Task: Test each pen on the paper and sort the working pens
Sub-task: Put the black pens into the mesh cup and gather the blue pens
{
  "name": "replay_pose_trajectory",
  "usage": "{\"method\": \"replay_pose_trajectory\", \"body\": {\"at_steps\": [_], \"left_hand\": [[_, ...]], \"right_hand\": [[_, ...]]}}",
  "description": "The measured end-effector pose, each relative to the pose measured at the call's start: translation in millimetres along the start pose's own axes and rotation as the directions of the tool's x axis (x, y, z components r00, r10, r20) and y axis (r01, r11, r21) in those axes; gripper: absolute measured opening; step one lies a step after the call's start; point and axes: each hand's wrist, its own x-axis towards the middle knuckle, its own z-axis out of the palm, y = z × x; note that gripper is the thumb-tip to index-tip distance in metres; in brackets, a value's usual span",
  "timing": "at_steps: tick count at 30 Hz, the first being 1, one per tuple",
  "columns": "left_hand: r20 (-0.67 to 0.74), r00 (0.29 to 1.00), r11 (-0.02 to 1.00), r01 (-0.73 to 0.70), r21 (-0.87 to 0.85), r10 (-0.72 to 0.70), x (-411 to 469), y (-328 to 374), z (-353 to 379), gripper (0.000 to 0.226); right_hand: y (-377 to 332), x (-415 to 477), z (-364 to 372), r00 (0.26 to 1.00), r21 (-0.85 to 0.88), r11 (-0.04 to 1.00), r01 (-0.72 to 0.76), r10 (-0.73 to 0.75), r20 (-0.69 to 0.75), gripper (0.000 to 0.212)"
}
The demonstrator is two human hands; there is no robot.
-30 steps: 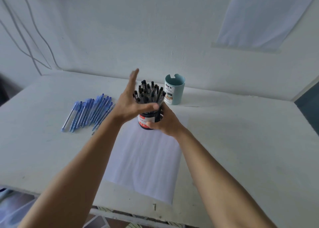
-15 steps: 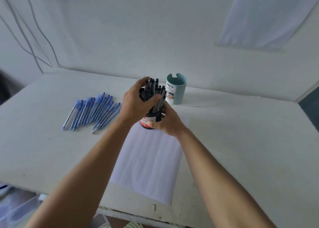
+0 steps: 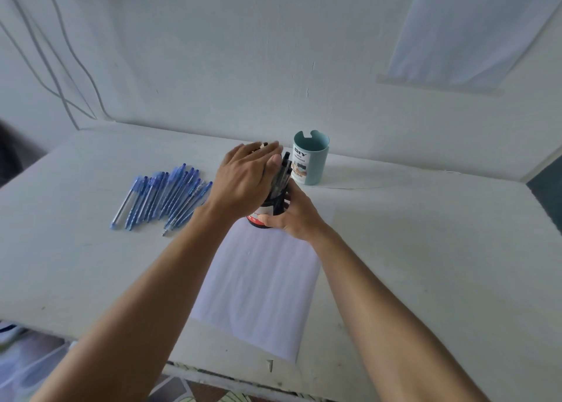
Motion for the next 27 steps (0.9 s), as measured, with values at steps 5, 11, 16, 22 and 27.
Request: {"method": "replay_pose_trajectory", "body": {"at_steps": [5, 11, 16, 22, 27], "left_hand": [[0.247, 0.967, 0.975, 0.013, 0.22, -0.069, 8, 0, -10, 0.081], [-0.234, 0.968, 0.996, -0.09, 0.003, 0.088, 5, 1, -2, 0.047], [-0.317, 0.891, 0.944, -0.327, 0.05, 0.325, -2, 2, 17, 0.029], [-0.249, 0.936, 0.956, -0.279, -0.089, 0.249, -5, 2, 7, 0.027], [-0.239, 0.92, 0.611, 0.001, -0.791, -0.311, -8, 3, -11, 0.026]], "right_hand": [[-3, -3, -1, 1.0, -0.006, 1.0, 0.011, -0.011, 0.002, 0.077], [-4, -5, 1, 1.0, -0.011, 1.0, 0.004, -0.005, -0.004, 0.074], [-2, -7, 0, 1.0, -0.033, 0.999, 0.018, -0.018, 0.0, 0.071], [-3, -10, 3, 0.999, -0.008, 0.999, 0.035, -0.035, -0.013, 0.078], [-4, -10, 10, 0.997, 0.0, 1.0, 0.023, -0.023, -0.068, 0.07]]}}
